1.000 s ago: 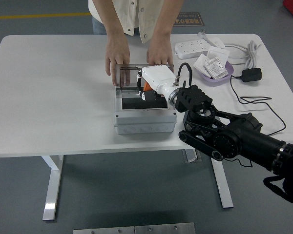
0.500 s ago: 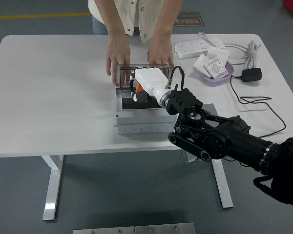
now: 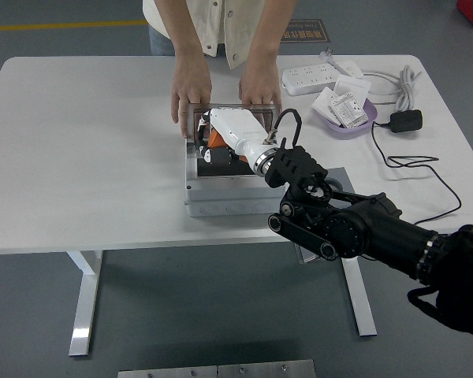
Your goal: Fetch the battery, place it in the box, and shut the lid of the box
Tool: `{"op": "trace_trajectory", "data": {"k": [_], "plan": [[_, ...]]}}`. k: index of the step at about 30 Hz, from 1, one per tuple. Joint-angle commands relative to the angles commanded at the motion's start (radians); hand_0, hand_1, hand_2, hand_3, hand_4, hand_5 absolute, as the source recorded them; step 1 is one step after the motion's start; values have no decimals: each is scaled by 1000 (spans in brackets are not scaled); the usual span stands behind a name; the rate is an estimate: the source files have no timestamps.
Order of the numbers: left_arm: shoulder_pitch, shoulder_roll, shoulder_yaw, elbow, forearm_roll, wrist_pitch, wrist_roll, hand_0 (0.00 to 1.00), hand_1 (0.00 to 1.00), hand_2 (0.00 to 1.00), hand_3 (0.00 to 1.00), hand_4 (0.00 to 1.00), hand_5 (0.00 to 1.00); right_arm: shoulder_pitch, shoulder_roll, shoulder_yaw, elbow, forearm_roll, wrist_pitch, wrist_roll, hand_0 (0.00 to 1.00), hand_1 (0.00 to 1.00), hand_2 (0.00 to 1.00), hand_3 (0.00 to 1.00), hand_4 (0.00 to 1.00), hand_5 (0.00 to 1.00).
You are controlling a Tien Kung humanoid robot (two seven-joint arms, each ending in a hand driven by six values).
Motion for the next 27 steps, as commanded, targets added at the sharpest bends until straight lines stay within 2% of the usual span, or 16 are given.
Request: {"op": "trace_trajectory", "data": {"k": [1, 6, 7, 12, 13, 18, 19, 24, 25, 27], "plan": [[0, 0, -1, 0, 1, 0, 0, 578, 592, 554, 567, 547, 13, 0, 0, 0, 0, 1, -2, 3, 252, 272, 367, 437, 295, 73], [1, 1, -3, 0, 5, 0, 1, 578, 592, 554, 567, 547, 13, -2, -2, -3, -5, -1, -7, 9, 252, 272, 367, 437, 295, 73], [1, 1, -3, 0, 5, 0, 1, 578, 591, 554, 567, 546, 12, -2, -2, -4, -7, -1, -7, 9, 344, 333, 421, 502, 604, 124], [1, 1, -1, 0, 4, 0, 1, 578, 591, 554, 567, 546, 12, -6, -3, -5, -13, 1, -4, 11, 344, 333, 421, 502, 604, 124], [2, 1, -1, 0, 5, 0, 1, 578, 591, 554, 568, 546, 11, -7, -3, -5, -14, 2, -4, 11, 359, 360, 445, 536, 623, 196], [3, 1, -3, 0, 8, 0, 1, 578, 591, 554, 568, 546, 11, -12, -7, -2, -19, 12, -1, 17, 359, 360, 445, 536, 623, 196], [4, 1, -4, 0, 10, 0, 2, 578, 590, 554, 567, 545, 10, -13, -7, 0, -18, 13, -1, 19, 463, 365, 450, 536, 644, 279], [4, 0, -4, 0, 10, 0, 1, 578, 590, 554, 567, 545, 10, -14, -10, 12, -9, 7, -6, 20, 463, 365, 450, 536, 644, 279], [4, 0, -4, 0, 10, 0, 1, 578, 588, 553, 568, 543, 8, -14, -11, 15, -6, 5, -6, 19, 513, 372, 450, 530, 656, 293], [4, -1, -5, 0, 10, 0, 1, 578, 588, 553, 568, 543, 8, -15, -14, 22, 1, 1, -4, 17, 513, 372, 450, 530, 656, 293]]}}
